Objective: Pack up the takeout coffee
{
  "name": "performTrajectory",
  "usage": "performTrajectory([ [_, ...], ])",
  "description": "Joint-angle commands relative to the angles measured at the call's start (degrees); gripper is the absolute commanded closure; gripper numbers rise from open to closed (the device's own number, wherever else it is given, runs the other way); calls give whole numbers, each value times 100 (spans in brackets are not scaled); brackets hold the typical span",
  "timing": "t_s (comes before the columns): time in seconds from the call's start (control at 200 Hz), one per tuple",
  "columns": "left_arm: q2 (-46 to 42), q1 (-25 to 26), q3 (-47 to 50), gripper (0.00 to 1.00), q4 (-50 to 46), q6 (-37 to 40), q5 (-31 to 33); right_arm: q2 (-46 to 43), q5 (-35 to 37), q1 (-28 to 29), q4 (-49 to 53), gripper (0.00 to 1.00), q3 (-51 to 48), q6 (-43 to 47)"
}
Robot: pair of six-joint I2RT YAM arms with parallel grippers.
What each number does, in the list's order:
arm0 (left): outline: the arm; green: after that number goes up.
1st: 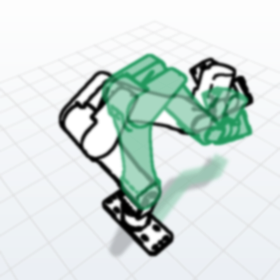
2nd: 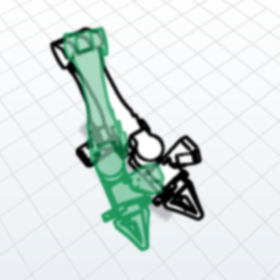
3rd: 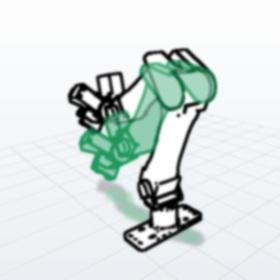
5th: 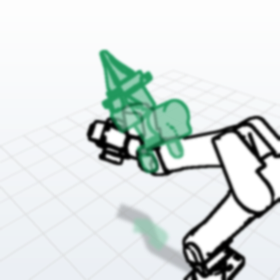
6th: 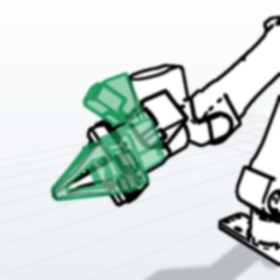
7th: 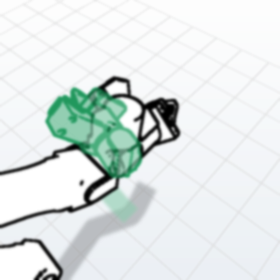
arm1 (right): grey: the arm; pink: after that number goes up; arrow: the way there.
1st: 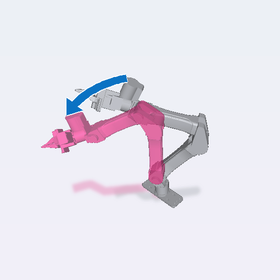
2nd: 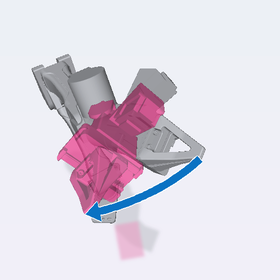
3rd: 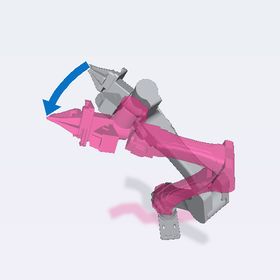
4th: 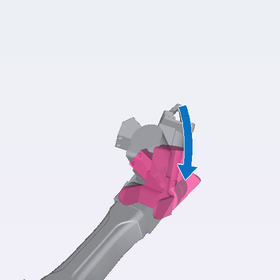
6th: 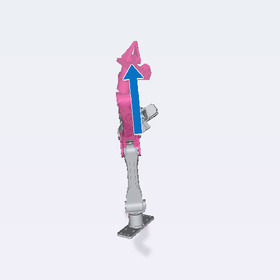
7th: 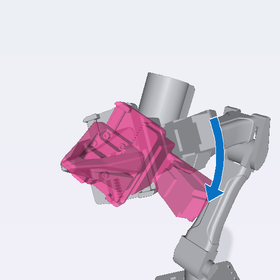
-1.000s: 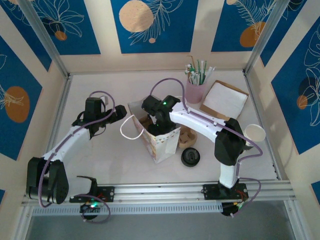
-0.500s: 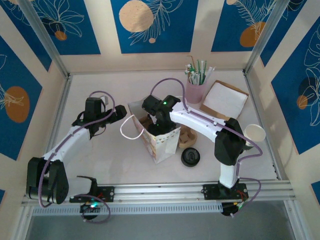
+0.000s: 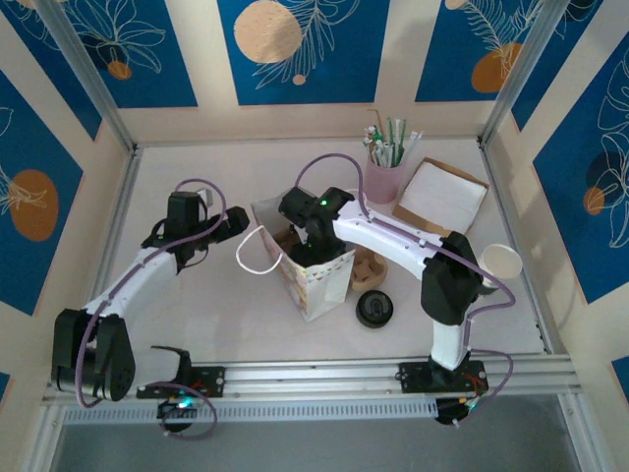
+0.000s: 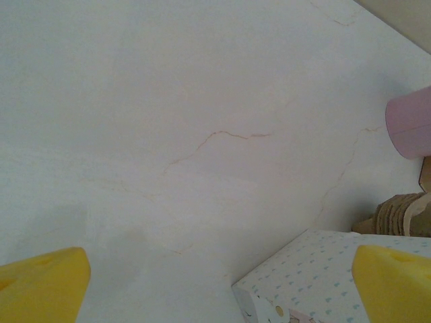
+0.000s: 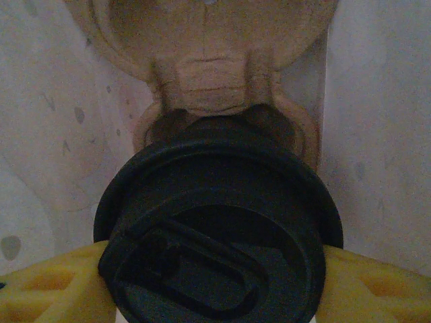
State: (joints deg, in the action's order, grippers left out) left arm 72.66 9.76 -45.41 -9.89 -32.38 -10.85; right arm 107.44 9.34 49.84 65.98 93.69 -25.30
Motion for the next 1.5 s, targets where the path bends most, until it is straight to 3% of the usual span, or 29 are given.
performTrajectory([
  [0.0,83,-44,-3,0,68,101,-6,796,-20,-27,-78,46,-553,65],
  [0.6,64,-44,6,0,58,112,-5,837,53,-19,-58,46,-572,25],
  [1.496,-709,-44,-329,0,-571,162,-40,273,155,79,526,25,129,-78],
])
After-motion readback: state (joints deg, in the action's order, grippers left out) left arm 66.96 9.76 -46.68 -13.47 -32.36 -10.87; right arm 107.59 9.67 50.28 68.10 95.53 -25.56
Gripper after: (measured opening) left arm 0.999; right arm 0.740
